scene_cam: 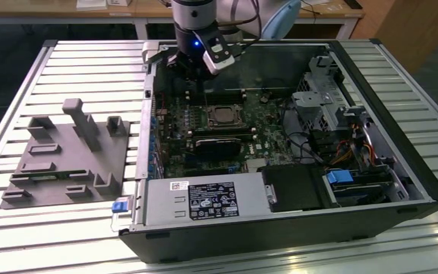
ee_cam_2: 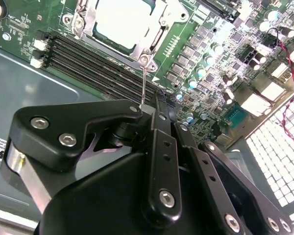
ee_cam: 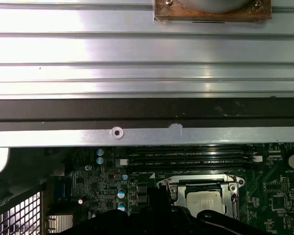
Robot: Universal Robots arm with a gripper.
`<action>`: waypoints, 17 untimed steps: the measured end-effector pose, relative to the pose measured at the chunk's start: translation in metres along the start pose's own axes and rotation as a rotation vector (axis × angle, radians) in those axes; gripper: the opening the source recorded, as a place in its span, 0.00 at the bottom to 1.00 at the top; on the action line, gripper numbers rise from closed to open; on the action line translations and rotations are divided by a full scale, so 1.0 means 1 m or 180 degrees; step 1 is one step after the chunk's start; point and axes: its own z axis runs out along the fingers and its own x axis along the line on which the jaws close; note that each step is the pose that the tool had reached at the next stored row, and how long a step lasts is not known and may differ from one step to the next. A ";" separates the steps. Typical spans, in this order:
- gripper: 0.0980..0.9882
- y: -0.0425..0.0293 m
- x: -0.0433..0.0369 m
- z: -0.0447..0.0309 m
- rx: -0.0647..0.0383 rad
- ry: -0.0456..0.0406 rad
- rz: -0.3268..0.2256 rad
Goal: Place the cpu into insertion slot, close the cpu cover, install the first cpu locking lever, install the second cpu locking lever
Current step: 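Install the first cpu locking lever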
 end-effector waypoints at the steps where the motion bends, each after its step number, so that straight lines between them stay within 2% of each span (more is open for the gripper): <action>1: 0.01 0.0000 -0.0005 0.0000 0.0000 0.0000 0.0000; 11: 0.01 0.0003 -0.0075 0.0007 0.0000 0.0003 0.0000; 17: 0.01 0.0005 -0.0192 0.0026 0.0001 0.0018 0.0002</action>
